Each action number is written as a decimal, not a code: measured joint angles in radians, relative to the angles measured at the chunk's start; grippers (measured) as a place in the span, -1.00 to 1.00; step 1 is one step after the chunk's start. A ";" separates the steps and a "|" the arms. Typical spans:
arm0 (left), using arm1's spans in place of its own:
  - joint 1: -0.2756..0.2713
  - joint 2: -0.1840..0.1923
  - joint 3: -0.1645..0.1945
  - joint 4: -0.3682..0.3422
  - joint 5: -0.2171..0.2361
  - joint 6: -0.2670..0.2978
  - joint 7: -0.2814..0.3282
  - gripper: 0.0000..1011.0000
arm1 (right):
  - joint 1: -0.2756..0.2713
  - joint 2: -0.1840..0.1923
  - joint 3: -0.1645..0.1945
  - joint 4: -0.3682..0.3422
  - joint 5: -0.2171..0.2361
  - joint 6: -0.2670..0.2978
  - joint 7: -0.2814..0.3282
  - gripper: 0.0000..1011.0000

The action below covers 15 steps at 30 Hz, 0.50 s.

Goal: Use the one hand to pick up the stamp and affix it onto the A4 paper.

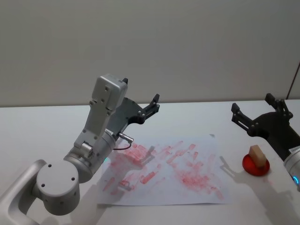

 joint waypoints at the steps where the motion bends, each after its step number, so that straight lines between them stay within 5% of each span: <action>1: 0.000 0.000 0.000 0.000 0.000 0.000 0.000 0.98 | 0.000 0.000 0.000 0.000 0.000 0.000 0.000 0.98; 15: 0.000 0.000 0.000 0.000 0.000 0.000 0.000 0.98 | 0.000 0.000 0.000 0.000 0.000 0.000 0.000 0.98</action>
